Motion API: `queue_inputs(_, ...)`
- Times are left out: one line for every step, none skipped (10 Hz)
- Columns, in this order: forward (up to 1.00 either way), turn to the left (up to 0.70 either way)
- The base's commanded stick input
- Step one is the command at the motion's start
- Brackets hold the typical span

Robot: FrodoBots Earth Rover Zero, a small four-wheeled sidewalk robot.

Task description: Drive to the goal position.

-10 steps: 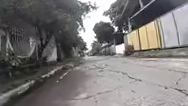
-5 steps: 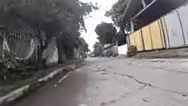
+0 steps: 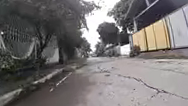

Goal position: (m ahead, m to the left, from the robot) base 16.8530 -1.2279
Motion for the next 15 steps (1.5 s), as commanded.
queue_inputs(0.70, -0.35)
queue_inputs(0.70, -0.35)
queue_inputs(0.70, 0.00)
queue_inputs(0.70, 0.00)
queue_inputs(0.70, 0.00)
queue_inputs(0.70, 0.00)
queue_inputs(0.70, 0.00)
queue_inputs(0.70, 0.00)
queue_inputs(0.70, 0.00)
queue_inputs(0.70, -0.03)
queue_inputs(0.70, -0.26)
queue_inputs(0.70, -0.35)
queue_inputs(0.70, -0.20)
queue_inputs(0.70, 0.00)
queue_inputs(0.70, 0.00)
